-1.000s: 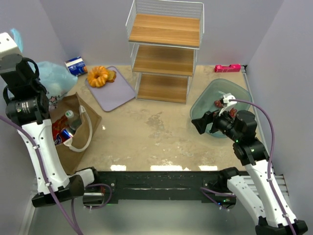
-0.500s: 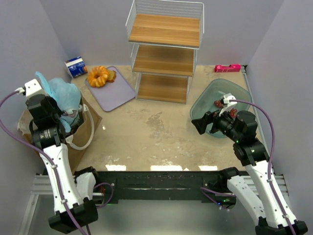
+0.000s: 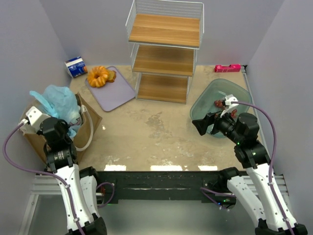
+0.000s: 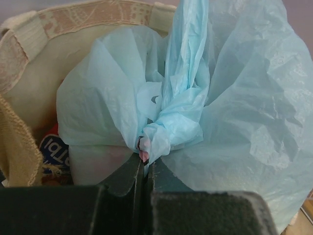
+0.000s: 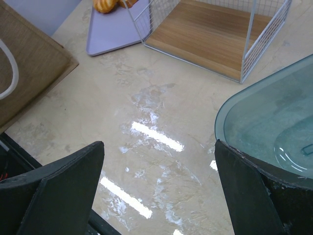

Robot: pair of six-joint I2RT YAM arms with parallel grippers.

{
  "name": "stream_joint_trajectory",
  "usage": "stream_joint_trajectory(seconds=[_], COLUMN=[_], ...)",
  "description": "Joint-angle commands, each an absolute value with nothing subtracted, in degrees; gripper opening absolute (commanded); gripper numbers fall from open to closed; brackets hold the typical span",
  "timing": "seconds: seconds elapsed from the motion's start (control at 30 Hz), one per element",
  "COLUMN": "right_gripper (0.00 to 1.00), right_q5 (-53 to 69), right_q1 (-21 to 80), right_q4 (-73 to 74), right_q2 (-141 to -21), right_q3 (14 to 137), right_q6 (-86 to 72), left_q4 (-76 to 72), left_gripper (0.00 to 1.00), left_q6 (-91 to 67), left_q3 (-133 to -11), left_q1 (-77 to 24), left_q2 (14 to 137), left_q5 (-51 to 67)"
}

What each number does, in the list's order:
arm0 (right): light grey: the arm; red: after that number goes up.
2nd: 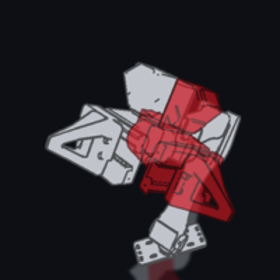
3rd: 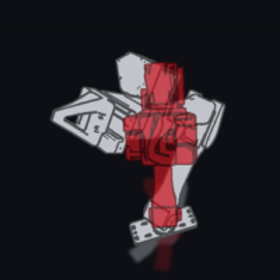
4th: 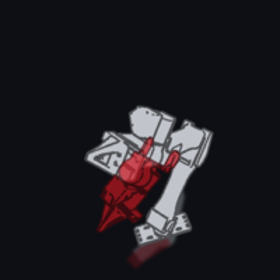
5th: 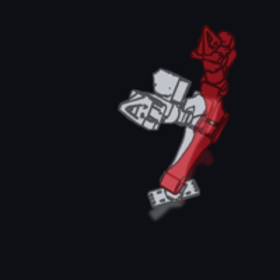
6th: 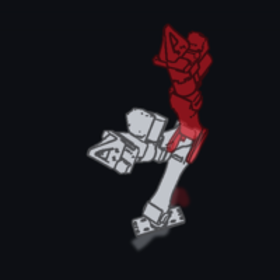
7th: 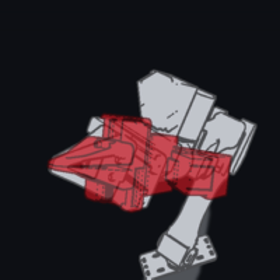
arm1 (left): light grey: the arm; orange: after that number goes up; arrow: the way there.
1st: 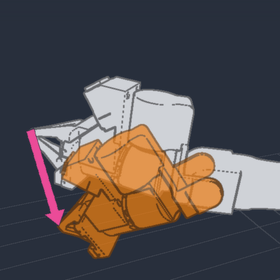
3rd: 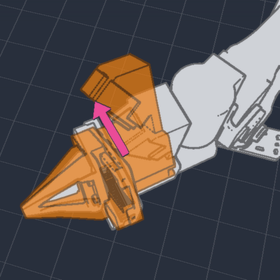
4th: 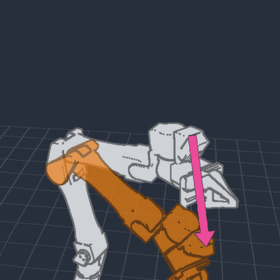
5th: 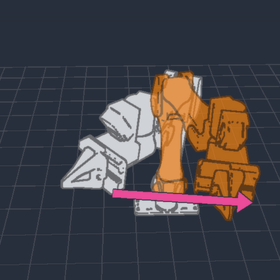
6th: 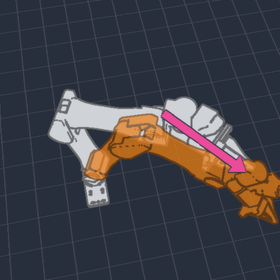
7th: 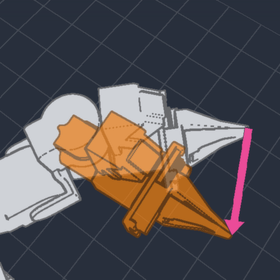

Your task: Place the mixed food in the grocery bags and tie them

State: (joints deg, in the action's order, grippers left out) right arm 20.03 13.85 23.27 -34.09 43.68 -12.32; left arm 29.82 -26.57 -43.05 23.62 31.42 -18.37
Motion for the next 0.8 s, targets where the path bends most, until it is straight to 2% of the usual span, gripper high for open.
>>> stream_joint_trajectory(seconds=[0.0, 0.03, 0.07, 0.1, 0.13, 0.2, 0.23, 0.43, 0.67, 0.77], right_gripper=[0.99, 0.99, 0.99, 0.99, 0.99, 0.99, 0.99, 0.99, 0.99, 0.99], right_q5=[20.13, 20.13, 20.21, 20.21, 20.21, 20.04, 20.04, 18.29, 11.61, 9.67], right_q1=[13.8, 13.89, 13.89, 13.8, 13.8, 13.8, 13.89, 13.8, 13.8, 13.71], right_q4=[22.68, 22.68, 22.68, 22.68, 22.76, 23.11, 23.12, 23.2, 24.7, 24.7], right_q2=[-33.49, -33.57, -33.66, -33.75, -33.84, -33.66, -33.31, -33.13, -38.05, -40.16], right_q3=[43.59, 43.68, 43.68, 43.77, 43.86, 44.03, 44.12, 45.0, 48.77, 51.15], right_q6=[-12.13, -12.04, -11.95, -12.04, -12.04, -11.87, -11.87, -11.87, -12.13, -12.48], left_q4=[27.78, 27.51, 27.34, 27.07, 26.29, 25.75, 25.49, 23.82, 20.57, 19.43], left_gripper=[0.12, 0.2, 0.35, 0.66, 0.78, 0.97, 1.0, 1.0, 1.0, 1.0], left_q6=[-26.64, -24.54, -23.48, -22.42, -20.58, -18.47, -17.85, -11.43, -12.3, -12.57], left_q3=[-43.76, -44.47, -45.17, -46.05, -46.4, -47.19, -47.72, -55.0, -67.57, -70.39], left_q1=[23.64, 23.82, 23.73, 23.73, 23.64, 23.73, 23.64, 23.73, 22.07, 19.44], left_q2=[28.75, 28.39, 28.13, 27.25, 26.9, 26.2, 26.1, 29.87, 39.37, 42.53], left_q5=[-23.29, -23.55, -23.64, -23.64, -23.56, -23.55, -23.29, -15.58, 5.94, 10.27])
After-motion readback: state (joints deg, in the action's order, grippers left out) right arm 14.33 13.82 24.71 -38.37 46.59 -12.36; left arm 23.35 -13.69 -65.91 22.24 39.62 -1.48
